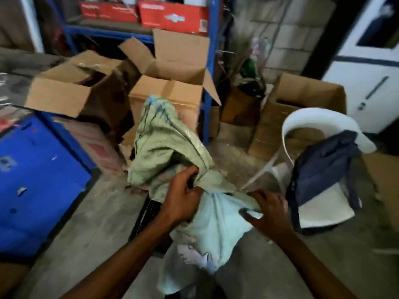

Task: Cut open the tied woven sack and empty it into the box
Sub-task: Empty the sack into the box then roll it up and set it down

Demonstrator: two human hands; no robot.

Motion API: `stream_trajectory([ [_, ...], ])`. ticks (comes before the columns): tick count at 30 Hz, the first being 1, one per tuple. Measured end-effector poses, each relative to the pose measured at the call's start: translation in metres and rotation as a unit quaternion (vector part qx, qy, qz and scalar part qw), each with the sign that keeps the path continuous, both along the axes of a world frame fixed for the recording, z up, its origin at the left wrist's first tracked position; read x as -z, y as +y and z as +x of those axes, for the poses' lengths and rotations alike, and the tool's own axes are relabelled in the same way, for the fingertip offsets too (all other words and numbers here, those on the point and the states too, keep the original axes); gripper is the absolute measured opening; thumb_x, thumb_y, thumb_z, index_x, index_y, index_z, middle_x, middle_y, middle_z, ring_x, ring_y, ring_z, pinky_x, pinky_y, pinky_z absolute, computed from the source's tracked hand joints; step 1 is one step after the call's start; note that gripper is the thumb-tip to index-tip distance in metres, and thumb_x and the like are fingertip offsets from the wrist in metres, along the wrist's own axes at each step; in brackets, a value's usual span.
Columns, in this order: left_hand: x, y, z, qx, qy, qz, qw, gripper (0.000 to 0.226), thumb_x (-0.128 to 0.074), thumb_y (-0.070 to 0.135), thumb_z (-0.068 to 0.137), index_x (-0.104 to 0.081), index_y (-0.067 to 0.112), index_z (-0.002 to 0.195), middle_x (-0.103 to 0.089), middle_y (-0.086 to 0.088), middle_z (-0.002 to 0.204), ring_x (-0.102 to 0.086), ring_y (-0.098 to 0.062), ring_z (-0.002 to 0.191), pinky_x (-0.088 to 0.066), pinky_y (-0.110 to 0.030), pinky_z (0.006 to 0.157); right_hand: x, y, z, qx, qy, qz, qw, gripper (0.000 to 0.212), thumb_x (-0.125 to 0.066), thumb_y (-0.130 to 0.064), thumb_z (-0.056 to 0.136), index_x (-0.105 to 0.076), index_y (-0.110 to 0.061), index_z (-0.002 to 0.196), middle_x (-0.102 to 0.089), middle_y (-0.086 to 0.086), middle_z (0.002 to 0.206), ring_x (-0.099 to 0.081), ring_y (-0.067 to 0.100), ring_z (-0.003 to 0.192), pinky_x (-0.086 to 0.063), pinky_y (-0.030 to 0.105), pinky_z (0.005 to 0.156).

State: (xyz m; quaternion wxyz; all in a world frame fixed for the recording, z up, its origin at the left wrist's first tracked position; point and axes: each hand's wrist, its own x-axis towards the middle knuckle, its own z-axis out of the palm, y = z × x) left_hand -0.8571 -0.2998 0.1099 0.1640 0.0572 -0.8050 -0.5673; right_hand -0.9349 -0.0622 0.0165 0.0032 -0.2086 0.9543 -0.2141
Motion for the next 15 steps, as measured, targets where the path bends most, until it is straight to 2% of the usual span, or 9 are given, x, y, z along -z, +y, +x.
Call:
stream_trajectory([
  [1, 0.003, -0.005, -0.001, 0.001, 0.000, 0.041, 0.999, 0.026, -0.056, -0.003, 0.083, -0.066, 0.020, 0.090, -0.071, 0.008, 0.088, -0.067, -0.010, 0.085, -0.052, -0.021, 0.077, 0.003, 0.010, 0.002, 0.029, -0.017, -0.022, 0.999, 0.032, -0.060, -0.050, 0.073, -0.066, -0.032, 0.099, -0.071, 0.000, 0.091, -0.063, 0.025, 0.088, -0.042, 0.040, 0.086],
  [3, 0.015, -0.019, -0.002, -0.012, -0.019, 0.111, 0.994, 0.027, -0.056, -0.009, 0.085, -0.067, 0.012, 0.100, -0.073, 0.005, 0.095, -0.068, -0.009, 0.091, -0.053, -0.019, 0.080, -0.005, 0.018, 0.013, 0.063, -0.042, -0.074, 0.994, 0.011, -0.057, -0.031, 0.083, -0.067, -0.027, 0.087, -0.065, -0.007, 0.068, -0.064, 0.020, 0.063, -0.054, 0.046, 0.067],
  [5, 0.033, -0.035, 0.000, -0.050, -0.059, 0.168, 0.983, 0.028, -0.058, -0.007, 0.085, -0.068, 0.012, 0.103, -0.072, 0.008, 0.096, -0.068, -0.006, 0.091, -0.053, -0.018, 0.080, -0.016, 0.009, 0.024, 0.079, -0.020, -0.134, 0.988, 0.012, -0.051, -0.021, 0.083, -0.061, -0.024, 0.078, -0.054, -0.018, 0.062, -0.057, -0.001, 0.053, -0.053, 0.035, 0.054],
  [7, 0.055, -0.052, 0.004, -0.090, -0.103, 0.181, 0.974, 0.018, -0.061, -0.003, 0.083, -0.068, 0.009, 0.095, -0.070, -0.003, 0.091, -0.066, -0.016, 0.086, -0.052, -0.027, 0.076, -0.030, -0.010, 0.033, 0.085, -0.013, -0.187, 0.979, 0.014, -0.053, -0.010, 0.081, -0.062, -0.020, 0.078, -0.054, -0.021, 0.067, -0.058, -0.003, 0.059, -0.043, 0.013, 0.049],
  [9, 0.077, -0.064, 0.009, -0.101, -0.143, 0.159, 0.972, 0.014, -0.060, -0.004, 0.082, -0.066, 0.007, 0.086, -0.065, -0.011, 0.087, -0.060, -0.023, 0.080, -0.046, -0.033, 0.073, -0.046, -0.024, 0.038, 0.074, 0.016, -0.200, 0.977, 0.012, -0.057, -0.005, 0.078, -0.067, -0.008, 0.082, -0.061, -0.011, 0.070, -0.057, 0.000, 0.068, -0.040, 0.003, 0.055],
  [11, 0.102, -0.072, 0.013, -0.106, -0.195, 0.141, 0.965, 0.015, -0.062, -0.004, 0.082, -0.066, 0.007, 0.091, -0.065, -0.010, 0.083, -0.058, -0.023, 0.077, -0.044, -0.032, 0.072, -0.065, -0.032, 0.038, 0.064, 0.056, -0.198, 0.977, 0.016, -0.056, -0.010, 0.076, -0.068, -0.003, 0.082, -0.063, -0.002, 0.072, -0.055, 0.003, 0.073, -0.037, 0.000, 0.059],
  [13, 0.130, -0.078, 0.016, -0.132, -0.251, 0.133, 0.950, 0.005, -0.067, 0.007, 0.081, -0.066, 0.012, 0.083, -0.066, -0.007, 0.078, -0.061, -0.027, 0.079, -0.047, -0.034, 0.071, -0.088, -0.037, 0.035, 0.049, 0.073, -0.191, 0.978, 0.016, -0.056, -0.005, 0.073, -0.068, -0.002, 0.083, -0.064, 0.001, 0.073, -0.056, 0.005, 0.073, -0.037, 0.001, 0.060],
  [15, 0.154, -0.084, 0.015, -0.139, -0.309, 0.122, 0.933, 0.008, -0.071, 0.020, 0.075, -0.065, 0.015, 0.075, -0.066, -0.008, 0.075, -0.064, -0.032, 0.083, -0.052, -0.042, 0.078, -0.107, -0.043, 0.033, 0.034, 0.096, -0.167, 0.981, 0.017, -0.057, 0.000, 0.070, -0.069, -0.001, 0.083, -0.063, 0.000, 0.073, -0.055, 0.002, 0.073, -0.038, -0.001, 0.061],
])
